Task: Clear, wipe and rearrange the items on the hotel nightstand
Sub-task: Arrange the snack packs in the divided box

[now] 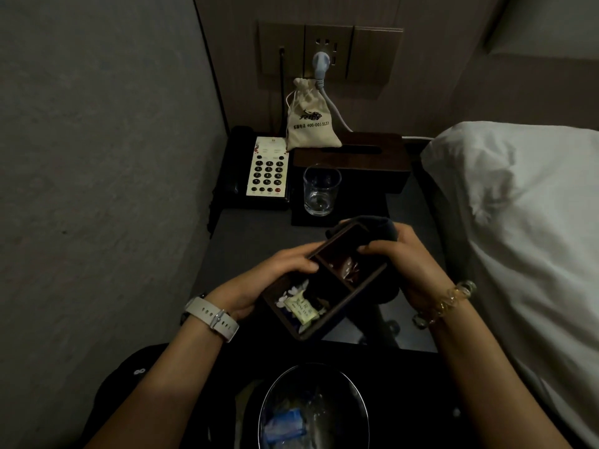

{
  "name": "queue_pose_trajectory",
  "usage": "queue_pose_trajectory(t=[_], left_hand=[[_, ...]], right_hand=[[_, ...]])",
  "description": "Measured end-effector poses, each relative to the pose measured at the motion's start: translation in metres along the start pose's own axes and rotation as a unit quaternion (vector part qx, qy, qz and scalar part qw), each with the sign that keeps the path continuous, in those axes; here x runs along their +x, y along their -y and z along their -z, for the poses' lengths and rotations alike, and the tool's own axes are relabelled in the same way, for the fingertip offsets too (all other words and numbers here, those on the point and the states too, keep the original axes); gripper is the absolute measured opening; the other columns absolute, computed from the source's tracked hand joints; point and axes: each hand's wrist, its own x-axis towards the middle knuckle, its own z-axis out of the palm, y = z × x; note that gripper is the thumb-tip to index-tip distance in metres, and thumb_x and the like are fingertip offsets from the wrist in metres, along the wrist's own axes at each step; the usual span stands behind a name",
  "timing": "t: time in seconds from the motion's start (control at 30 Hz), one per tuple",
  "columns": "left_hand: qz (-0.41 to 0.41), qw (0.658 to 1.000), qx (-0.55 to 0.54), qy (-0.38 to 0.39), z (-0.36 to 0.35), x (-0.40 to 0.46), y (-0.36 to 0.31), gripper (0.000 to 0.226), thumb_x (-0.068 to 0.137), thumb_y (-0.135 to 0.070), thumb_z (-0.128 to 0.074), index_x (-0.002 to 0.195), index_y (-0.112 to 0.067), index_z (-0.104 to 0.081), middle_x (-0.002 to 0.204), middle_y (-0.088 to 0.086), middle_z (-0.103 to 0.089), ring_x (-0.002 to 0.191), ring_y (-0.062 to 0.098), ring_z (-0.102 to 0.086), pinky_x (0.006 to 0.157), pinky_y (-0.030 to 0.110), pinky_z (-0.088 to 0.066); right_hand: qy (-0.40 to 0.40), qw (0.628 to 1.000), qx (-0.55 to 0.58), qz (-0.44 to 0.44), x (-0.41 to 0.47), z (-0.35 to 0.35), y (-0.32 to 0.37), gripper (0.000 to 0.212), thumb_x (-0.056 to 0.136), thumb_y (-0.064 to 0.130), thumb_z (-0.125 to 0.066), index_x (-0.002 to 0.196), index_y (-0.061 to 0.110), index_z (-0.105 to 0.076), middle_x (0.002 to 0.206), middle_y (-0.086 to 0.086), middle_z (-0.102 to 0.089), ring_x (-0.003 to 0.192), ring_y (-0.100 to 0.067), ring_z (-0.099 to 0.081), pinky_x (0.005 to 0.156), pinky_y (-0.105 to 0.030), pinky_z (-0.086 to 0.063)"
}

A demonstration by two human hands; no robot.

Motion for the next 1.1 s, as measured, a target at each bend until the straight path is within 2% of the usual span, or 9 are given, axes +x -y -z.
queue_pose_trajectory(t=[0.1,0.17,0.23,0.3,0.37,0.5,0.77,1.0,1.1], left_hand=[[-0.011,0.993,-0.068,-0.098,0.005,0.000,-0.001,0.050,0.084,-0.042,-0.059,0.131,-0.025,-0.059,0.129,0.005,-0.065,0.120,0.023,-0.061,0.104,0.040,-0.046],[-0.029,0.984,-0.103,-0.140,0.006,0.000,-0.001,0.047,0.082,-0.048,-0.061,0.122,-0.024,-0.065,0.123,0.007,-0.068,0.115,0.025,-0.064,0.093,0.046,-0.054],[-0.045,0.979,-0.133,-0.147,0.002,0.001,-0.002,0.049,0.081,-0.046,-0.067,0.121,-0.018,-0.061,0.125,0.011,-0.066,0.108,0.030,-0.067,0.077,0.048,-0.059],[-0.050,0.978,-0.149,-0.139,-0.005,0.004,0.001,0.060,0.080,-0.040,-0.071,0.131,-0.015,-0.052,0.130,0.014,-0.062,0.107,0.037,-0.067,0.079,0.048,-0.059],[-0.066,0.976,-0.158,-0.138,-0.010,0.009,0.003,0.061,0.082,-0.036,-0.070,0.136,-0.016,-0.047,0.131,0.014,-0.062,0.110,0.037,-0.066,0.086,0.048,-0.057],[-0.113,0.966,-0.156,-0.172,-0.006,0.011,-0.001,0.057,0.086,-0.035,-0.061,0.138,-0.018,-0.046,0.132,0.011,-0.061,0.114,0.031,-0.065,0.089,0.046,-0.056],[-0.093,0.973,-0.162,-0.134,0.012,0.000,-0.005,0.054,0.090,-0.036,-0.061,0.139,-0.015,-0.048,0.133,0.011,-0.061,0.118,0.032,-0.062,0.082,0.048,-0.057],[-0.051,0.983,-0.151,-0.093,0.025,-0.012,-0.003,0.055,0.086,-0.036,-0.063,0.135,-0.012,-0.052,0.132,0.015,-0.061,0.117,0.034,-0.062,0.079,0.045,-0.058],[-0.018,0.990,-0.125,-0.064,0.021,-0.014,0.001,0.054,0.087,-0.035,-0.063,0.133,-0.008,-0.053,0.131,0.019,-0.061,0.117,0.035,-0.062,0.080,0.048,-0.057]], right_hand=[[-0.078,0.995,0.056,0.023,0.000,0.001,-0.002,0.040,0.081,-0.008,-0.055,0.096,0.023,-0.075,0.088,-0.006,-0.076,0.079,-0.020,-0.073,0.063,-0.028,-0.059],[-0.157,0.983,0.091,0.028,0.001,0.002,-0.004,0.035,0.081,-0.006,-0.055,0.097,0.020,-0.073,0.084,-0.006,-0.075,0.074,-0.020,-0.072,0.061,-0.031,-0.058],[-0.223,0.969,0.094,0.053,0.002,0.003,-0.005,0.030,0.082,-0.005,-0.054,0.094,0.018,-0.070,0.086,-0.008,-0.072,0.080,-0.025,-0.071,0.072,-0.041,-0.059],[-0.256,0.961,0.076,0.079,0.002,-0.001,-0.005,0.030,0.083,-0.006,-0.053,0.094,0.018,-0.067,0.093,-0.012,-0.069,0.093,-0.034,-0.068,0.086,-0.051,-0.055],[-0.253,0.961,0.068,0.089,0.002,-0.006,-0.005,0.028,0.086,-0.004,-0.053,0.100,0.017,-0.065,0.103,-0.015,-0.069,0.100,-0.036,-0.066,0.091,-0.053,-0.053],[-0.181,0.978,0.073,0.078,0.000,-0.004,-0.003,0.019,0.092,0.015,-0.060,0.110,0.012,-0.066,0.110,-0.013,-0.071,0.103,-0.029,-0.068,0.093,-0.046,-0.054],[0.042,0.992,0.119,0.005,-0.009,0.012,0.010,0.045,0.094,0.051,-0.050,0.122,0.019,-0.067,0.123,-0.008,-0.067,0.116,-0.022,-0.063,0.100,-0.035,-0.050],[0.157,0.984,0.075,-0.040,-0.015,0.015,0.012,0.041,0.096,0.045,-0.051,0.128,0.022,-0.062,0.129,-0.008,-0.064,0.121,-0.023,-0.060,0.102,-0.034,-0.048],[0.199,0.976,0.057,-0.070,-0.016,0.007,0.013,0.025,0.089,0.034,-0.062,0.112,0.030,-0.072,0.114,-0.002,-0.072,0.105,-0.018,-0.069,0.082,-0.026,-0.055]])
